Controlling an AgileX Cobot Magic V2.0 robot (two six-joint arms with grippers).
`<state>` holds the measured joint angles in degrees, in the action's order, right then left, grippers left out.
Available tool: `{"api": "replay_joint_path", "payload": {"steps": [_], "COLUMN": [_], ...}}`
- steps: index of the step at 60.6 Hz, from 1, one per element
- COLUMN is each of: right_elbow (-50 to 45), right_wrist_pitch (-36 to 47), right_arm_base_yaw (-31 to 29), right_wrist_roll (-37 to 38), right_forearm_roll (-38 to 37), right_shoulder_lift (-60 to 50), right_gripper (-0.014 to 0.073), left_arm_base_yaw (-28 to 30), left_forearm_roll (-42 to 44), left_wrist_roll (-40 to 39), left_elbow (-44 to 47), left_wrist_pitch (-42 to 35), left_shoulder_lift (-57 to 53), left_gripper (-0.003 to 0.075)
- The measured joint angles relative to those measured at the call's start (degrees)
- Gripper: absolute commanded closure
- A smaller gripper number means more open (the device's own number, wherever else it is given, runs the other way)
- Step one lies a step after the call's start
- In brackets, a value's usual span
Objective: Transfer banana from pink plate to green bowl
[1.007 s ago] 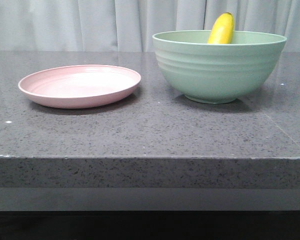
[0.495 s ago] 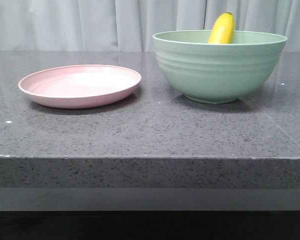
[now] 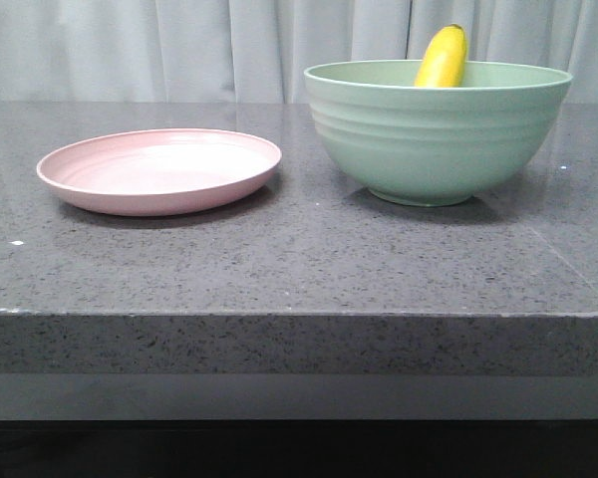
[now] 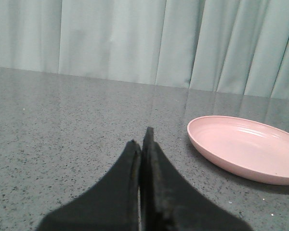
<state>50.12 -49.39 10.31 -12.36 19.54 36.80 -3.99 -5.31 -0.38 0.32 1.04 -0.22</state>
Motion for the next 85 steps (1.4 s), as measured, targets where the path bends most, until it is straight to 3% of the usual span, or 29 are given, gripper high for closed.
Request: {"api": "replay_joint_path", "payload": {"steps": [13,32,45,55,85], "right_elbow": [-5.3,-32.48,-47.08,-51.55,-51.67], "right_wrist_pitch": [7.21,33.82,43.66,46.57,47.31], "right_arm_base_yaw": [-1.67,-8.77,-10.82,-11.23,-11.23], "right_wrist_roll": [-1.8,-2.4,-2.4,-2.4,-2.52], "right_forearm_roll": [-1.91,-2.03,-1.93,-1.83,-1.74], "right_shoulder_lift": [-3.16,-22.23,-32.87,-37.02,-37.46], "right_gripper": [0.0662,0.0662,0.0662,0.0662,0.0662], "left_arm_base_yaw": [0.0,0.0,0.0,0.0,0.0], "left_forearm_roll": [0.0,0.0,0.0,0.0,0.0], "left_wrist_roll": [0.0,0.0,0.0,0.0,0.0], "left_elbow": [0.0,0.0,0.0,0.0,0.0], "left_wrist_pitch": [0.0,-0.09,-0.09,-0.09,-0.09], "left_shoulder_lift": [0.0,0.0,0.0,0.0,0.0], "left_gripper": [0.0741,0.0741,0.0741,0.0741,0.0741]}}
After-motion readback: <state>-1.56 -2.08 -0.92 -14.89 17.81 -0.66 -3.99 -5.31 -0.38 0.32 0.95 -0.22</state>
